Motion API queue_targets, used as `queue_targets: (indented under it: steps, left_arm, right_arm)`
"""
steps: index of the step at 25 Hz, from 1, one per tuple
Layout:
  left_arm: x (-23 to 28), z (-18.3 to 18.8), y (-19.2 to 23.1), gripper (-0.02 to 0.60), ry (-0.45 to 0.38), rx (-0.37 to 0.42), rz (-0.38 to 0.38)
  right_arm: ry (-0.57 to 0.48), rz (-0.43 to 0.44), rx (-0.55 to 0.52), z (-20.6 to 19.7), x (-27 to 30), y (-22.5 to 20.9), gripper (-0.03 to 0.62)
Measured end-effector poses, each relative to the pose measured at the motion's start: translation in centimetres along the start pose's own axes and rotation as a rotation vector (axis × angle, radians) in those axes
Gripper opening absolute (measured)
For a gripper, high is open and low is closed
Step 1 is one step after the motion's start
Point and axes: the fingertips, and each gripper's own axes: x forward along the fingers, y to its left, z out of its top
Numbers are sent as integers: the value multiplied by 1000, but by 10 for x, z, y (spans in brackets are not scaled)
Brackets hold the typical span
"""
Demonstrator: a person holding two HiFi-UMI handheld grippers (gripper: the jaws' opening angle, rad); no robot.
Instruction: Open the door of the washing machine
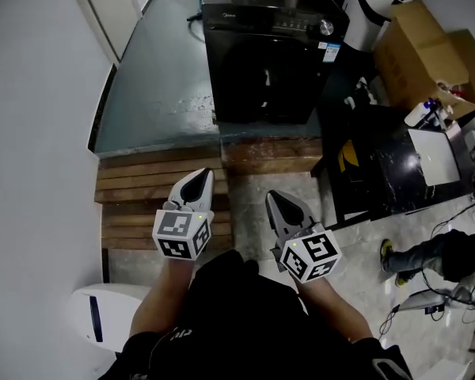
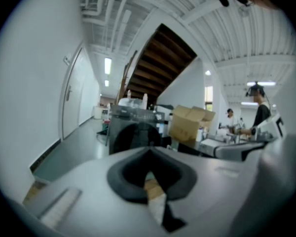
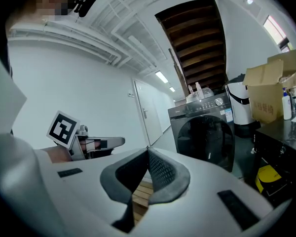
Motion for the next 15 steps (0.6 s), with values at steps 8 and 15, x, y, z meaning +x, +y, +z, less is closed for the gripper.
queue_targets:
  steps: [8,15]
  left_arm:
    - [33,2,45,8,1,3,74]
    - [113,7,90,8,-3,-10,81]
  right_arm:
    - [41,43,-49,3,59,-6,-5]
    - [75,26,-79,18,120,-69,-5]
